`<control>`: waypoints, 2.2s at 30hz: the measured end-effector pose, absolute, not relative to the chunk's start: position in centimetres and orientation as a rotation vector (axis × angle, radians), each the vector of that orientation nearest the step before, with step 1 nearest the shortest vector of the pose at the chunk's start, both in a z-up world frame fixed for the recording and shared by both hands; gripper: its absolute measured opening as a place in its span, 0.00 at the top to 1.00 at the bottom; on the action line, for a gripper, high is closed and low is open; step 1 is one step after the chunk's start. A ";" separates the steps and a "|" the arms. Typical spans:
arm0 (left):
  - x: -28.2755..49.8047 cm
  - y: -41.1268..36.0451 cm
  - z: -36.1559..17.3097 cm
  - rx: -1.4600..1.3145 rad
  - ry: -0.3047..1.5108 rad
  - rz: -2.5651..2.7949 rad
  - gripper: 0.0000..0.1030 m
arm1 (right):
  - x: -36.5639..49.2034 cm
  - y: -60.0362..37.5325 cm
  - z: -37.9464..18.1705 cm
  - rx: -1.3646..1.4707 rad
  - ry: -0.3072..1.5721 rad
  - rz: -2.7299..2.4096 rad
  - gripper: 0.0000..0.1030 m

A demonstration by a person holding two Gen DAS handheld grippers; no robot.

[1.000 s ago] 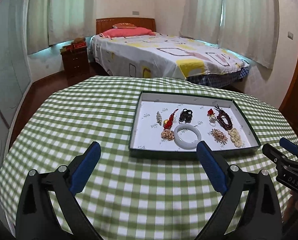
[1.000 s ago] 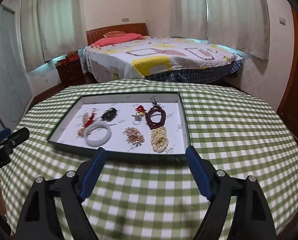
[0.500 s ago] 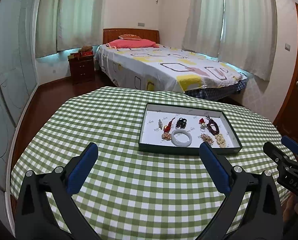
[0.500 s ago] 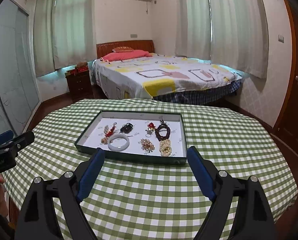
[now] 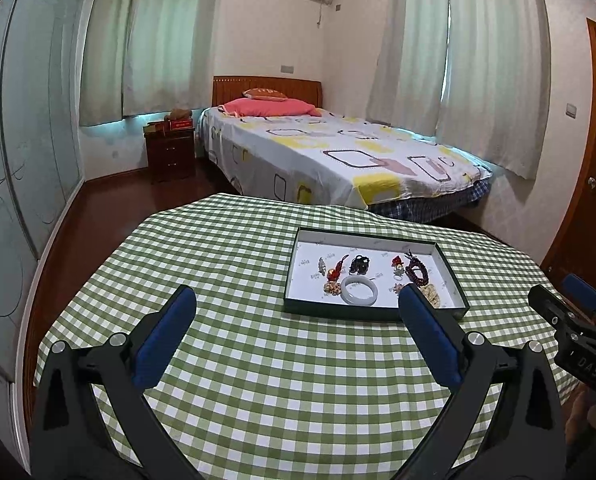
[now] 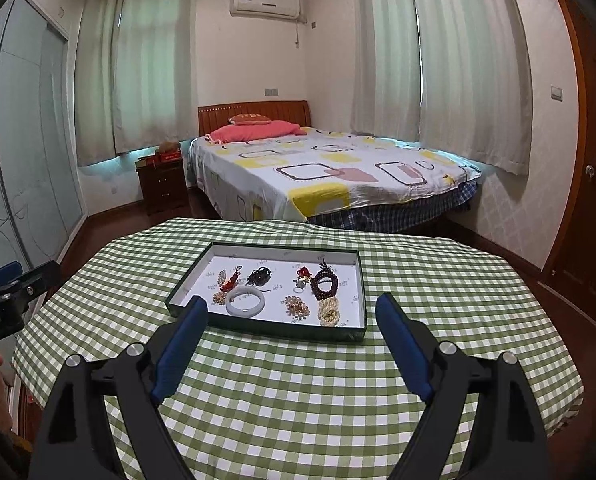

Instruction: Organize jewelry

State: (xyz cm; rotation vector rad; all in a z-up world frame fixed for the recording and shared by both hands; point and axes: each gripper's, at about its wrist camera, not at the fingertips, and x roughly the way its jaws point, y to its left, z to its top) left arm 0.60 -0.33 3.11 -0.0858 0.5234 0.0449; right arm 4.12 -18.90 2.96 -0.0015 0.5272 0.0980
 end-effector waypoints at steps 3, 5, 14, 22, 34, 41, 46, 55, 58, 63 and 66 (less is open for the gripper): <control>0.3 -0.4 3.3 -0.085 0.519 0.040 0.04 | 3.9 -18.8 3.2 -0.004 0.519 0.098 0.19; 0.2 -0.4 3.3 -0.083 0.516 0.039 0.04 | 3.7 -18.8 3.3 -0.007 0.515 0.097 0.19; -0.1 -0.4 3.5 -0.086 0.513 0.037 0.04 | 3.3 -18.9 3.5 -0.008 0.501 0.094 0.19; -0.3 -0.4 3.7 -0.083 0.511 0.033 0.04 | 3.0 -18.9 3.7 -0.009 0.492 0.093 0.19; -0.4 -0.4 3.7 -0.084 0.511 0.033 0.04 | 2.9 -19.0 3.9 -0.008 0.488 0.092 0.19; -0.4 -0.5 3.7 -0.084 0.510 0.032 0.04 | 2.8 -19.1 4.0 -0.008 0.484 0.089 0.19; -0.4 -0.5 3.7 -0.085 0.507 0.031 0.04 | 2.8 -19.1 4.0 -0.008 0.484 0.090 0.19; -0.4 -0.8 3.9 -0.076 0.497 0.027 0.04 | 2.8 -19.1 4.0 -0.008 0.484 0.089 0.19; -0.5 -0.9 3.9 -0.075 0.497 0.026 0.04 | 2.8 -19.1 4.0 -0.008 0.484 0.090 0.19; -0.4 -1.0 3.8 -0.066 0.502 0.028 0.04 | 2.8 -19.1 4.0 -0.008 0.484 0.090 0.19; -0.4 -1.2 3.8 -0.053 0.498 0.024 0.04 | 2.8 -19.1 3.9 -0.007 0.487 0.090 0.19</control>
